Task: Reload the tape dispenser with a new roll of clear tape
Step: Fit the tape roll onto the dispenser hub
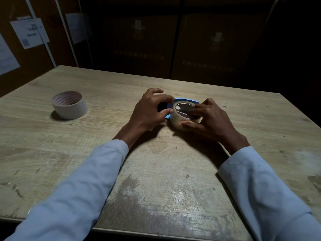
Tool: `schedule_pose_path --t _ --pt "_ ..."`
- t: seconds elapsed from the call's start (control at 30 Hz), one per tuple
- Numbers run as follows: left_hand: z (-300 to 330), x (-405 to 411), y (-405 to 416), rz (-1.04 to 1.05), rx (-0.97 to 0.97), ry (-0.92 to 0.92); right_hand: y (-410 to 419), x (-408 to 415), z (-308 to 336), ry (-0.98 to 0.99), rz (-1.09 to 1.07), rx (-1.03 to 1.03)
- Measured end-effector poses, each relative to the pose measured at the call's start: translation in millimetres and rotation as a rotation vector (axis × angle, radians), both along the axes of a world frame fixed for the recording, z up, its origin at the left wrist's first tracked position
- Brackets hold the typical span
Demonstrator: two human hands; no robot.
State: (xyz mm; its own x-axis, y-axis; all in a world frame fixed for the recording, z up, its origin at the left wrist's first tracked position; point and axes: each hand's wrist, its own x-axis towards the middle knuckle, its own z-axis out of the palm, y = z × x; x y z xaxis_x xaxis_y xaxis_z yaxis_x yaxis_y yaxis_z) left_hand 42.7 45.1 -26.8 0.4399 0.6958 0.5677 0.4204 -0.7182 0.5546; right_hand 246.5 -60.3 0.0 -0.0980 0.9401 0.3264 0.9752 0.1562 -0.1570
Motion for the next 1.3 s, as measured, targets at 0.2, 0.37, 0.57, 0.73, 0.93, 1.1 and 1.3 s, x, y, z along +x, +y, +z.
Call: schedule_pose_path --t 0.2,0.37,0.57,0.73,0.93,1.1,1.3 --pt "-1 4 0 -0.023 0.037 -0.036 0 0 1 0.020 0.006 -0.013" --pt "-2 -8 0 -0.098 0.043 0.003 2 3 1 0.054 -0.013 0.005" --pt "-2 -14 -4 -0.095 0.007 0.100 0 7 1 0.082 -0.016 0.009" --pt "-2 -7 -7 -0.044 0.183 0.187 1 11 -3 0.093 0.006 0.002" --pt "-3 0 -10 -0.015 0.190 0.172 2 13 -4 0.109 0.017 -0.009" --pt "-3 2 -10 -0.031 0.265 0.158 0 26 -8 0.126 0.058 -0.047" --pt "1 -1 -10 -0.153 0.076 0.121 -4 30 -6 0.225 -0.029 -0.091"
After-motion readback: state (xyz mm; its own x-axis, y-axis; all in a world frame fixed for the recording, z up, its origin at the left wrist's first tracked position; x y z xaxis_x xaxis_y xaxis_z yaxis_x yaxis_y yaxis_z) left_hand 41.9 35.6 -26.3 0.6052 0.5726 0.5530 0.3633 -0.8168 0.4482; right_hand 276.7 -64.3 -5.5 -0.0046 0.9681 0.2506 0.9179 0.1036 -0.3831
